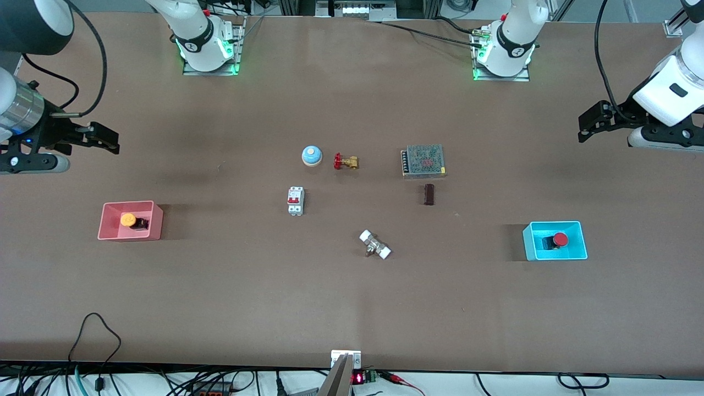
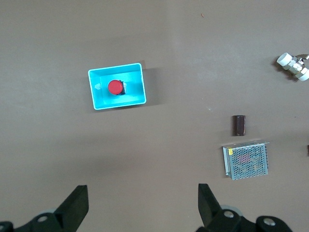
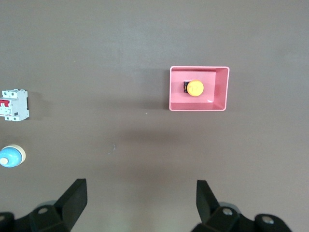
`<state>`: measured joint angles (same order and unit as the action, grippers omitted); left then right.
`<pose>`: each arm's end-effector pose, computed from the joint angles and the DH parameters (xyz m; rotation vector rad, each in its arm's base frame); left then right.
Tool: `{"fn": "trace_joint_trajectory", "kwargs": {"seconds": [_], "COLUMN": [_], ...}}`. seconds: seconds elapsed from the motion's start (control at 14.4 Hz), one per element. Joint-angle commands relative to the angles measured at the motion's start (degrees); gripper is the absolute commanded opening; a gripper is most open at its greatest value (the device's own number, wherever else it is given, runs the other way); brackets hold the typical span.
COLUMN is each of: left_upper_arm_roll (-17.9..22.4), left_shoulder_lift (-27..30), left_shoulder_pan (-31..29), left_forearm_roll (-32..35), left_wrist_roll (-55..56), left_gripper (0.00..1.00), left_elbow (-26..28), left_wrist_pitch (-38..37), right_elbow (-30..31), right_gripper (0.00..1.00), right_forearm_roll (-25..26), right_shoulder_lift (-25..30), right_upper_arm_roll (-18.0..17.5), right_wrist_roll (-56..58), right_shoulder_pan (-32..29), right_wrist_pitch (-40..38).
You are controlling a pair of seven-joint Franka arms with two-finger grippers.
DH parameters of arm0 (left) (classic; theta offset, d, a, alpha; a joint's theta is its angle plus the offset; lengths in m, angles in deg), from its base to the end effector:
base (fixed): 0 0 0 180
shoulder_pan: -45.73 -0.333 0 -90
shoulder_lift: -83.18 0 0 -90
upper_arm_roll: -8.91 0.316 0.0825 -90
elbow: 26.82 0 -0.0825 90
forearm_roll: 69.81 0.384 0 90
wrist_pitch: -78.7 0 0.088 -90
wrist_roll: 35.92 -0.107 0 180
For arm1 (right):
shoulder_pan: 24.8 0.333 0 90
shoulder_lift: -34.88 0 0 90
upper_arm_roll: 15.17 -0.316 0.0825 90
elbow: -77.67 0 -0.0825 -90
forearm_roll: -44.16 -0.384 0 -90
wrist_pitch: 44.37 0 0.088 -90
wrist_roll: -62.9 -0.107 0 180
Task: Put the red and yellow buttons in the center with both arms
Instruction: 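Reach both grippers down toward the pink and cyan boxes, then close both grippers on the yellow and red buttons in the boxes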
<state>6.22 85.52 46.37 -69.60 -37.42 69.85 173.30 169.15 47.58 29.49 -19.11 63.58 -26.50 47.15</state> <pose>0.5462 -0.0319 0.5988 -3.1333 0.1325 -0.0075 0.5804 0.0148 0.5614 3.0828 0.0853 -0.1426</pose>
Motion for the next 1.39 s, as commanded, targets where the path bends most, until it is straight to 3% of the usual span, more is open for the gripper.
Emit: {"fn": "trace_joint_trajectory", "kwargs": {"seconds": [0.0, 0.28, 0.42, 0.77, 1.11, 1.32], "left_upper_arm_roll": [0.67, 0.76, 0.76, 1.11, 1.11, 1.11], "left_shoulder_lift": [-2.08, -6.47, -10.76, -30.88, -40.74, -41.72], "left_shoulder_pan": [0.15, -0.91, -1.34, -3.27, -6.97, -6.71], "left_forearm_roll": [0.24, -0.64, -0.64, 0.24, 0.59, 1.21], "left_wrist_roll": [-0.35, -0.35, -0.61, -0.87, -1.23, -1.14], "left_gripper": [1.0, 1.0, 1.0, 1.0, 1.0, 1.0], "left_elbow": [-2.19, -3.41, -5.08, -16.67, -14.93, -11.0], "left_wrist_pitch": [-1.26, -1.17, -0.91, 1.54, 19.11, 24.3], "right_elbow": [-1.3, -0.6, 2.55, 11.78, 12.94, 12.94], "right_gripper": [1.0, 1.0, 1.0, 1.0, 1.0, 1.0], "right_forearm_roll": [-1.49, 0.26, 1.41, 1.76, 4.56, 5.01], "right_shoulder_lift": [-0.76, -3.04, -4.01, -5.59, -11.91, -15.52], "right_upper_arm_roll": [-0.19, -0.72, -0.81, -0.72, -0.72, -0.72], "right_wrist_roll": [1.87, 1.87, 1.87, 1.87, 1.95, 1.87], "right_shoulder_pan": [-1.46, -1.2, -1.2, -3.82, -7.78, -9.72], "right_wrist_pitch": [-0.47, 1.28, 4.17, 18.31, 29.48, 33.79]}}
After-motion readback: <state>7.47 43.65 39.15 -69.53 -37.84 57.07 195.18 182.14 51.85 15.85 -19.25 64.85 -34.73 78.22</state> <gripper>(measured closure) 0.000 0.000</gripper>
